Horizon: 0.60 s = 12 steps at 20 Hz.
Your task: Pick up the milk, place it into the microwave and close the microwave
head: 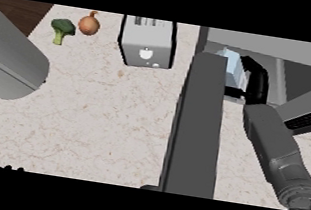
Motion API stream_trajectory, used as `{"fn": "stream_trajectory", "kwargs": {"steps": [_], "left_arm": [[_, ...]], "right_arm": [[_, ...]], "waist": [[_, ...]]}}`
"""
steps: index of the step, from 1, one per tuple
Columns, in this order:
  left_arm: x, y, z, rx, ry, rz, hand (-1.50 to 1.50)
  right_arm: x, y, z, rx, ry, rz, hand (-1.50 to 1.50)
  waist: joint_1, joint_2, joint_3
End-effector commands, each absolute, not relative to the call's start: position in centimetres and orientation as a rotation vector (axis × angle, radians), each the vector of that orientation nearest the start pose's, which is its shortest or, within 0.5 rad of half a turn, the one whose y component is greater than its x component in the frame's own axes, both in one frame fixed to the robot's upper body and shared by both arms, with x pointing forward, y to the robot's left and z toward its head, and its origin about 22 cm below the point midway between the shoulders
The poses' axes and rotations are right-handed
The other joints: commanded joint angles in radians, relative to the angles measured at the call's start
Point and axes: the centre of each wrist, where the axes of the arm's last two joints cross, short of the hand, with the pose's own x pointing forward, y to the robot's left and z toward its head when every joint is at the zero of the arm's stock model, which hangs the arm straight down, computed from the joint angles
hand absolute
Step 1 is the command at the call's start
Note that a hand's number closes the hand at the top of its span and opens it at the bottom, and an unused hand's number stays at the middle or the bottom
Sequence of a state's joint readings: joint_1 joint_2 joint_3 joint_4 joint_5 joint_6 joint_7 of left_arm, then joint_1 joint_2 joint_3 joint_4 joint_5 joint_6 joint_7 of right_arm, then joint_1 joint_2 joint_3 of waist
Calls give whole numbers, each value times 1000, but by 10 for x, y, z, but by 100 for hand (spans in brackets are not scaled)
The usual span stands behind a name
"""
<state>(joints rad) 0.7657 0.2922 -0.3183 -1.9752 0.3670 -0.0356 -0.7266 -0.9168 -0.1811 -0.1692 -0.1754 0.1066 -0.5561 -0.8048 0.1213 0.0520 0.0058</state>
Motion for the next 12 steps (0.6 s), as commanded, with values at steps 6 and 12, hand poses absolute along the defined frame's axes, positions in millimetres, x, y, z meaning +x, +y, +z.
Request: {"fn": "stream_trajectory", "kwargs": {"steps": [6, 12], "left_arm": [[54, 254, -9, -192, -1905, 202, -150], [61, 256, -9, -200, -1906, 179, -150]], "right_arm": [[421, -233, 3, -763, -2000, 175, 150], [422, -237, 5, -1004, -1933, 125, 150]], "waist": [[21, 9, 0], [27, 19, 0]]}}
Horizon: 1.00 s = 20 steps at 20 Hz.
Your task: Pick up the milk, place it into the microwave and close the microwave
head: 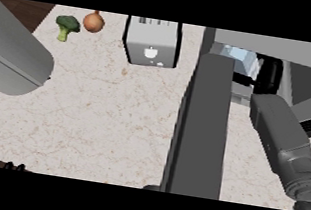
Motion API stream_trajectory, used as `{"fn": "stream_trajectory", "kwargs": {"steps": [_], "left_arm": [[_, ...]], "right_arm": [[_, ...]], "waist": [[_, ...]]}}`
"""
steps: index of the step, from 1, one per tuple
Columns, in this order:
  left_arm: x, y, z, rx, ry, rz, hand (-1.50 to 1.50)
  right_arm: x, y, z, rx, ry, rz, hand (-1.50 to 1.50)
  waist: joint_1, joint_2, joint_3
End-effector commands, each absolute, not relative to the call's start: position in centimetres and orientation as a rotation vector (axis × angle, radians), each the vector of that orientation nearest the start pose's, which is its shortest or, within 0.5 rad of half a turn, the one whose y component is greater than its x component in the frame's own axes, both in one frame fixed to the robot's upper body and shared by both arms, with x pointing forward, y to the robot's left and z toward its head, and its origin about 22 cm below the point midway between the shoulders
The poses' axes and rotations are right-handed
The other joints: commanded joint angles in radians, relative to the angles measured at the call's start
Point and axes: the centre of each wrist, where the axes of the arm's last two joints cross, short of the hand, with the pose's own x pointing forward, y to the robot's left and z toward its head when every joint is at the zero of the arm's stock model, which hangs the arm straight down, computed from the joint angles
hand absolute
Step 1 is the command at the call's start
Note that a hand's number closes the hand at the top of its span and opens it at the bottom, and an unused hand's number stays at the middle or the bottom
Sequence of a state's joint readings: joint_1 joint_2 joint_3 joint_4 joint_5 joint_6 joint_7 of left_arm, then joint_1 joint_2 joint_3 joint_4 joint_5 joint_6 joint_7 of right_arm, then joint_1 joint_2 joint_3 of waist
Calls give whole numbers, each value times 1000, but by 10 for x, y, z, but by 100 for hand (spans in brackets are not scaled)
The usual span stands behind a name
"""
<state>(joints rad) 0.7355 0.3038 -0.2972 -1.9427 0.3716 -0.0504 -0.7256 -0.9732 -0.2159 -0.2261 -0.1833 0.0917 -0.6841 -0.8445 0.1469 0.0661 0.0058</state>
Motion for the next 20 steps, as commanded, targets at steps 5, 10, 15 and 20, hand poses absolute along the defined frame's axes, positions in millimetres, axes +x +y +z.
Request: {"fn": "stream_trajectory", "kwargs": {"steps": [5, 10, 15, 20], "left_arm": [[63, 255, -12, -211, -1893, 181, -150], [64, 252, -11, -229, -1908, 165, -150], [72, 256, -12, -222, -1919, 127, -150], [76, 254, -15, -225, -1915, 126, -150]], "right_arm": [[427, -231, 13, -1047, -1943, 108, 150], [393, -292, -27, -1370, -1553, 197, -150], [383, -289, -42, -1494, -1413, 223, -150], [409, -235, -19, -1176, -1680, 479, -150]], "waist": [[13, 11, 1], [22, 32, -13], [53, 31, -10], [64, 14, 2]]}}
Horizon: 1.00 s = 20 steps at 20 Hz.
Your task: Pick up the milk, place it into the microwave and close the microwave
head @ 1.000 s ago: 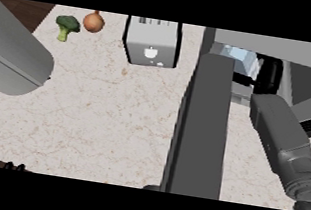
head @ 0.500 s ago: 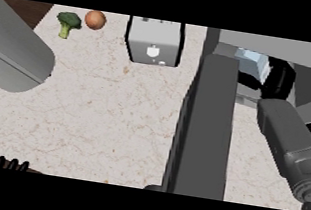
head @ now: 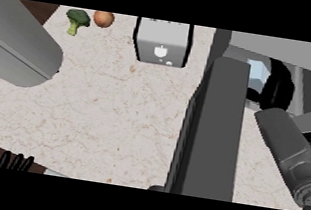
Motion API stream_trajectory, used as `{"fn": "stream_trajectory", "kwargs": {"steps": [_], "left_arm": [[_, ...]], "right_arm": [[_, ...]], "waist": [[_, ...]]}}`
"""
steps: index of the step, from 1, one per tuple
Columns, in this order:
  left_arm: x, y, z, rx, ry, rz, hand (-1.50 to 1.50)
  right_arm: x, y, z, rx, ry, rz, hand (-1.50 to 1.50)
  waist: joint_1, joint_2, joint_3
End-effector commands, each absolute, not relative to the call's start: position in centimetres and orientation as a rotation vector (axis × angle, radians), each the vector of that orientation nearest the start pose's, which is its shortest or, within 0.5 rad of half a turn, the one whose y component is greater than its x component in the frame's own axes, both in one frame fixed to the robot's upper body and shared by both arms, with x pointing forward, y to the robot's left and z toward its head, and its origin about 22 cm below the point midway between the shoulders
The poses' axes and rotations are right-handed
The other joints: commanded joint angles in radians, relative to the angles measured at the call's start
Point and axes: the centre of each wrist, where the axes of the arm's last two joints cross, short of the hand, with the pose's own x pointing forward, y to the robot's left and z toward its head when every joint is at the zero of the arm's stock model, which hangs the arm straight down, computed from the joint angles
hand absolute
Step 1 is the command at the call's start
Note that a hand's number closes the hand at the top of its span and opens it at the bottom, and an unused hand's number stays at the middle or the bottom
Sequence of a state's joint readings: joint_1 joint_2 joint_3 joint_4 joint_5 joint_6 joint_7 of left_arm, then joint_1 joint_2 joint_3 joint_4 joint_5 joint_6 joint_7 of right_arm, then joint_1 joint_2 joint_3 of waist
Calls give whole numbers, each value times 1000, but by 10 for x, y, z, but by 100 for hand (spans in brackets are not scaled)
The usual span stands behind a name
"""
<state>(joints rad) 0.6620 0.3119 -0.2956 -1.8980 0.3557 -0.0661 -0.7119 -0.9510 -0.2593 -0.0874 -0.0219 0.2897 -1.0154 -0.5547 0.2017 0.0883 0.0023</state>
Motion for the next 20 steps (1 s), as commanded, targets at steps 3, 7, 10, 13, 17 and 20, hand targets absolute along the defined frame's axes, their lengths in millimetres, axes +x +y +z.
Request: {"fn": "stream_trajectory", "kwargs": {"steps": [3, 7, 10, 13, 17, 20], "left_arm": [[74, 261, -15, -207, -1908, 122, -150], [79, 256, -17, -215, -1903, 131, -150], [78, 254, -17, -213, -1922, 117, -150], [78, 255, -21, -212, -1921, 119, -150], [79, 258, -16, -205, -1928, 130, -150], [74, 261, -14, -201, -1917, 124, -150]], "right_arm": [[411, -226, -18, -1104, -1687, 509, -150], [413, -200, -17, -1012, -1738, 525, -150], [412, -193, -19, -927, -1738, 550, -150], [417, -193, -10, -859, -1750, 526, -150], [413, -171, -17, -700, -1822, 422, -150], [414, -180, -15, -618, -1841, 349, -150]], "waist": [[4, -11, 6], [-12, -9, 6], [-12, -13, 6], [-22, -15, 5], [-54, -25, 7], [-58, -27, 7]]}}
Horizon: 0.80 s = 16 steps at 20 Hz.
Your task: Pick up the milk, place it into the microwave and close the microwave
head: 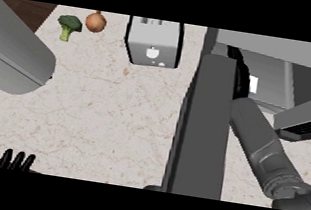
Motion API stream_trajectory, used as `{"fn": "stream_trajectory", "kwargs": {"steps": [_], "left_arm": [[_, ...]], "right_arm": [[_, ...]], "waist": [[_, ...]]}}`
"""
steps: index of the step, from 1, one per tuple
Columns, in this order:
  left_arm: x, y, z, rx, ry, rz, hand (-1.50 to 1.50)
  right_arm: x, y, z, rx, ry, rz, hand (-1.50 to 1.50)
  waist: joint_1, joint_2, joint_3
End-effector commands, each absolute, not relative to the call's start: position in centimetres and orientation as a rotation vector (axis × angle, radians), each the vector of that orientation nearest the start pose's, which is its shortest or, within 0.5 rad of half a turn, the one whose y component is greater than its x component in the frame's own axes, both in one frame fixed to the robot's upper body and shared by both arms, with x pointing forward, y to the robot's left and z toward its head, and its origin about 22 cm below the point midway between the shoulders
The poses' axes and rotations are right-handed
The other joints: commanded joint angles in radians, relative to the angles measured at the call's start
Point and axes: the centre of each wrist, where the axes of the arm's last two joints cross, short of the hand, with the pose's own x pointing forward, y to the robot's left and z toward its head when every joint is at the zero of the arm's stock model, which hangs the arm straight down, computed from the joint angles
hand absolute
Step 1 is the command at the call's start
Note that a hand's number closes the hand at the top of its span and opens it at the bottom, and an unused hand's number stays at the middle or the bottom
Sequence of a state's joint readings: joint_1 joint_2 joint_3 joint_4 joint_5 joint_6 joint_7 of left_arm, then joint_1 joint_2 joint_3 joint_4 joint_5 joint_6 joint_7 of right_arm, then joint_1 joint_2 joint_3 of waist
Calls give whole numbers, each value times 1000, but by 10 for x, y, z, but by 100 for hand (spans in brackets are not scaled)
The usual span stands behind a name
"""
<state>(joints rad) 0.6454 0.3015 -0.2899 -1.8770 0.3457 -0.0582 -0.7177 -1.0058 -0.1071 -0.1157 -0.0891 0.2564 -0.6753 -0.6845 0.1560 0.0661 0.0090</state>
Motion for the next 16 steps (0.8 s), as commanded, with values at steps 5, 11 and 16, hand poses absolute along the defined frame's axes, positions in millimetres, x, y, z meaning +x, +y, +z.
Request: {"fn": "stream_trajectory", "kwargs": {"steps": [5, 11, 16], "left_arm": [[66, 255, -19, -194, -1911, 123, -150], [69, 255, -13, -162, -1912, 143, -150], [57, 250, -9, -164, -1894, 141, -150]], "right_arm": [[399, -198, -37, -428, -1842, 249, -150], [375, -189, -69, -253, -1830, 171, -150], [355, -212, -90, -244, -1858, 156, -150]], "waist": [[-45, -21, -2], [-78, -35, -4], [-90, -42, -4]]}}
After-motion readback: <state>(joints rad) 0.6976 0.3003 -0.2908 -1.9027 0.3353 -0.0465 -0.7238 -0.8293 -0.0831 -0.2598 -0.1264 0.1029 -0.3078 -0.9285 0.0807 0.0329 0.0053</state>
